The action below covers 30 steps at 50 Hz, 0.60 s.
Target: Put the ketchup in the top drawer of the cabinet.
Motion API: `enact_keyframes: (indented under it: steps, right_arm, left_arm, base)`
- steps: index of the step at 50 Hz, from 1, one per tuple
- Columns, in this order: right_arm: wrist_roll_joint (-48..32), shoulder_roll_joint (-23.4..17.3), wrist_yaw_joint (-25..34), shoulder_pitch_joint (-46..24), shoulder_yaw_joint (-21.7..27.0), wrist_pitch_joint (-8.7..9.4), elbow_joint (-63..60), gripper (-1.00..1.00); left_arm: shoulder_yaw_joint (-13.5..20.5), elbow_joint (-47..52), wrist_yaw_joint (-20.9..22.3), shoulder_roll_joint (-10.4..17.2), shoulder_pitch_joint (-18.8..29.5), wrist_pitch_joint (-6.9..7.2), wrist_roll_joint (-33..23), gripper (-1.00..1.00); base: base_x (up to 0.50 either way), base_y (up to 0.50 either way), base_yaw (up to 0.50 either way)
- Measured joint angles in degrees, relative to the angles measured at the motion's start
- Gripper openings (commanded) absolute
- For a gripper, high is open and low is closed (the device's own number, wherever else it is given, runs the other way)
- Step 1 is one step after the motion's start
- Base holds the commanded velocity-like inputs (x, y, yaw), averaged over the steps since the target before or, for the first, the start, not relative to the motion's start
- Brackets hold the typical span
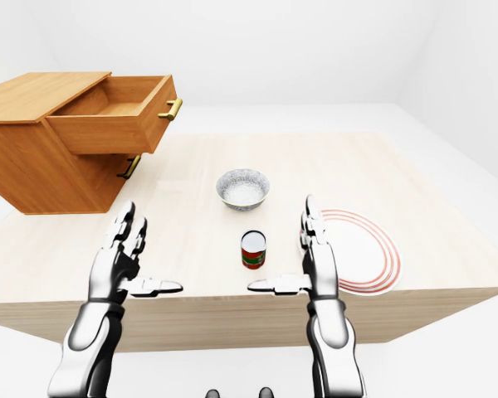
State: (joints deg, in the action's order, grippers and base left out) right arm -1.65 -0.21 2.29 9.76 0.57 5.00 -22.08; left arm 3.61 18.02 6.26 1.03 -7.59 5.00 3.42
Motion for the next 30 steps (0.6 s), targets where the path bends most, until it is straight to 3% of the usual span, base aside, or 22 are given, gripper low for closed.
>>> enact_keyframes:
  steps: [14, 26, 30]
  right_arm:
    - [-3.38, -0.54, -1.03, 10.76, -4.85, 0.0, -20.61, 1.0]
    - [-4.5, -1.85, -2.24, 15.79, -7.71, 0.0, -29.13, 1.0]
    - [-4.19, -2.24, -2.14, 17.02, -8.15, 0.0, -30.93, 1.0]
  left_arm:
    - [2.25, 15.54, 3.21, -0.7, -6.69, 0.0, 2.23, 1.0]
    - [4.08, 26.31, 5.78, -2.1, -12.08, 0.0, 3.85, 1.0]
    - [4.68, 28.99, 6.58, -2.64, -13.56, 0.0, 4.34, 1.0]
  base:
    - [0.0, 0.0, 0.0]
    - [0.0, 0.0, 0.0]
    - [0.34, 0.0, 0.0]
